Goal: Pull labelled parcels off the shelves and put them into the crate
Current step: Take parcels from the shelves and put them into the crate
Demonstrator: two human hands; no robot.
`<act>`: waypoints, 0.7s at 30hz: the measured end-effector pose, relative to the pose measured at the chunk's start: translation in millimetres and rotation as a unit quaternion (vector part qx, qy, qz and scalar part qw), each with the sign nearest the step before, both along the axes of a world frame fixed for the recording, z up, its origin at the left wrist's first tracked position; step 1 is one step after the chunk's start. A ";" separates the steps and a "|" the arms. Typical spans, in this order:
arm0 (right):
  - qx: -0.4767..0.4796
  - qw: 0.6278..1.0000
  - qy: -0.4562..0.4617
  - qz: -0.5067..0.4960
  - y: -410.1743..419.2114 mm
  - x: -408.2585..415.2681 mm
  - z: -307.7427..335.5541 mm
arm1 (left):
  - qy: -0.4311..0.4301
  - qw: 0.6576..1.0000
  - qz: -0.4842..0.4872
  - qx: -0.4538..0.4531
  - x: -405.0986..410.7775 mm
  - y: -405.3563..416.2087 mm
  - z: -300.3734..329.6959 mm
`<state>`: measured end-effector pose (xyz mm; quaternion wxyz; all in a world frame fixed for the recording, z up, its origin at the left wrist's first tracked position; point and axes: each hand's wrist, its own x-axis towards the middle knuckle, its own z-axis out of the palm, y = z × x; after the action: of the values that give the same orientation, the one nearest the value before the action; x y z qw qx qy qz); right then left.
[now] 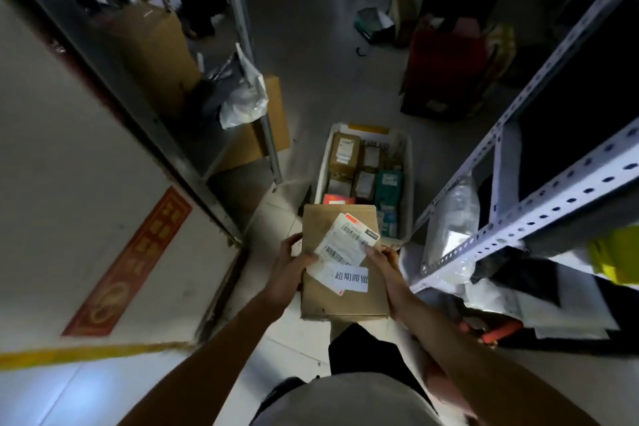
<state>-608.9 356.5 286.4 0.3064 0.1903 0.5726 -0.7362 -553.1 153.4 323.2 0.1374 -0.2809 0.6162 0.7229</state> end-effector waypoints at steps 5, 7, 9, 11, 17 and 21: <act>0.019 1.000 -0.010 -0.010 -5.2 -92.1 -19.6 | -0.036 0.999 -0.012 -0.017 -102.6 -5.1 -23.2; 0.027 0.999 -0.016 -0.007 -6.9 -131.0 -20.7 | -0.041 0.999 -0.023 -0.025 -142.6 -5.8 -22.5; 0.021 1.000 -0.017 -0.014 -7.2 -166.1 -14.7 | -0.045 0.998 -0.044 -0.031 -181.5 -7.4 -20.8; 0.015 1.000 -0.012 -0.025 -3.1 -197.0 -12.5 | -0.048 0.997 -0.056 -0.026 -220.8 -6.2 -20.9; 0.025 0.997 0.005 -0.076 16.6 -263.8 -9.8 | -0.059 0.992 -0.108 -0.017 -319.6 15.1 -17.8; 0.018 0.994 0.010 -0.109 32.7 -290.5 -10.1 | -0.086 0.980 -0.178 -0.007 -375.7 28.8 -16.9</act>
<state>-899.5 389.2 276.3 0.2151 0.2501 0.5643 -0.7568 -928.9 182.2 306.3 0.3147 -0.2287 0.6473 0.6555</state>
